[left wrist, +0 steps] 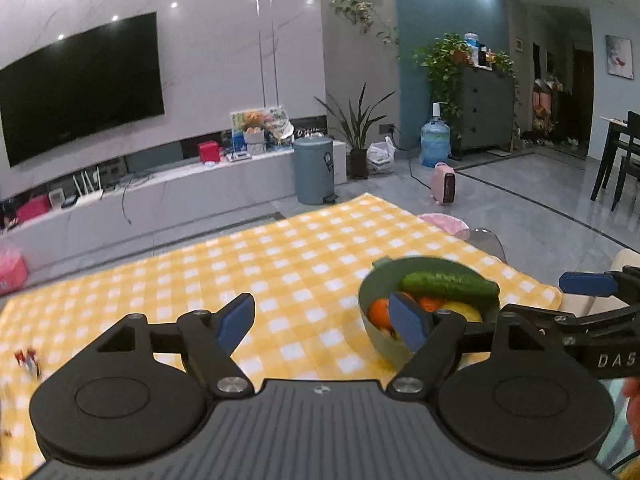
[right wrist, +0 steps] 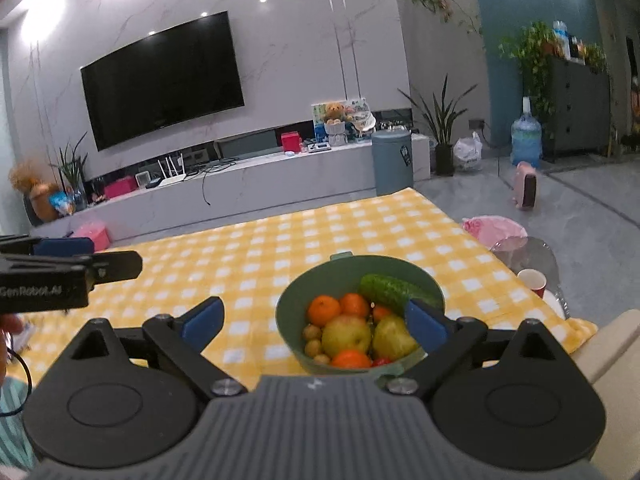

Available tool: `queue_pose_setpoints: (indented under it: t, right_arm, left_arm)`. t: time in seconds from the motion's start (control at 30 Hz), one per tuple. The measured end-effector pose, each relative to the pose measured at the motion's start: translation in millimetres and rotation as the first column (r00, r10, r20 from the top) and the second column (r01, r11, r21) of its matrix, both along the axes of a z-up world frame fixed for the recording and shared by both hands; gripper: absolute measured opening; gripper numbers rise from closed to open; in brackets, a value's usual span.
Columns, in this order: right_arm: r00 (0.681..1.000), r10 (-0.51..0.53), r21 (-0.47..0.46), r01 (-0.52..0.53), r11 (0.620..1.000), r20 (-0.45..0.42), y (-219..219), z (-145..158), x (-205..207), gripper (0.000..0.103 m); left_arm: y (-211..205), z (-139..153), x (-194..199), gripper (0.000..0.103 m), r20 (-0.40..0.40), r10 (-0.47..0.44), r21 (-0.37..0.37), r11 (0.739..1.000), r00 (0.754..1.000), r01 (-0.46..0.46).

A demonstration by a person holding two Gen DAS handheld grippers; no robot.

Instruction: Organize fruits

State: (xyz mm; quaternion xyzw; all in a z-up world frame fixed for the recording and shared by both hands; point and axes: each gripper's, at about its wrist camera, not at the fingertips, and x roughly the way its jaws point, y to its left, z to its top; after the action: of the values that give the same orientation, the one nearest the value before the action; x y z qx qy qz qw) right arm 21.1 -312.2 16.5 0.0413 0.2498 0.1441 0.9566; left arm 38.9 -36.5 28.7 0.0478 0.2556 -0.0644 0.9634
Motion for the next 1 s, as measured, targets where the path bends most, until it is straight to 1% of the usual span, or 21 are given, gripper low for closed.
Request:
queue_pose_setpoints:
  t: [0.13,0.2,0.33,0.47,0.6,0.77,0.83,1.0]
  right_arm:
    - [0.999,-0.006,-0.053,0.009,0.999,0.044,11,-10,-26,0.094]
    - [0.998,-0.014,-0.06,0.018,0.998,0.062,13,-15,-36,0.094]
    - [0.995,-0.039,-0.065,0.045,0.997,0.087,15,-29,-50,0.094]
    - [0.996,-0.051,-0.083,0.057,0.995,0.078,16,-42,-58,0.094]
    - [0.996,-0.047,-0.084,0.053,0.995,0.075,17,-48,-58,0.095]
    - [0.999,-0.045,-0.129,0.048,0.99,0.025,24,-55,-48,0.096]
    - [0.999,-0.047,-0.131,0.05,0.99,0.02,24,-56,-45,0.096]
    - [0.998,-0.051,-0.13,0.053,0.99,0.02,22,-61,-46,0.096]
  left_arm:
    - [3,-11,-13,0.09,-0.005,-0.012,-0.013,1.0,1.0,0.012]
    - [6,-17,-22,0.09,-0.001,0.009,-0.028,1.0,1.0,-0.009]
    - [8,-33,-29,0.091,-0.033,0.045,-0.049,0.998,0.998,-0.047]
    - [9,-44,-35,0.091,-0.047,0.071,-0.042,0.996,0.996,-0.073]
    - [6,-56,-38,0.091,-0.07,0.086,-0.025,0.996,0.994,-0.088]
    - [4,-69,-41,0.091,-0.106,0.086,-0.024,0.996,0.991,-0.089]
    - [5,-72,-39,0.091,-0.125,0.086,-0.021,0.996,0.988,-0.089]
    - [6,-74,-37,0.091,-0.141,0.092,-0.016,0.995,0.986,-0.096]
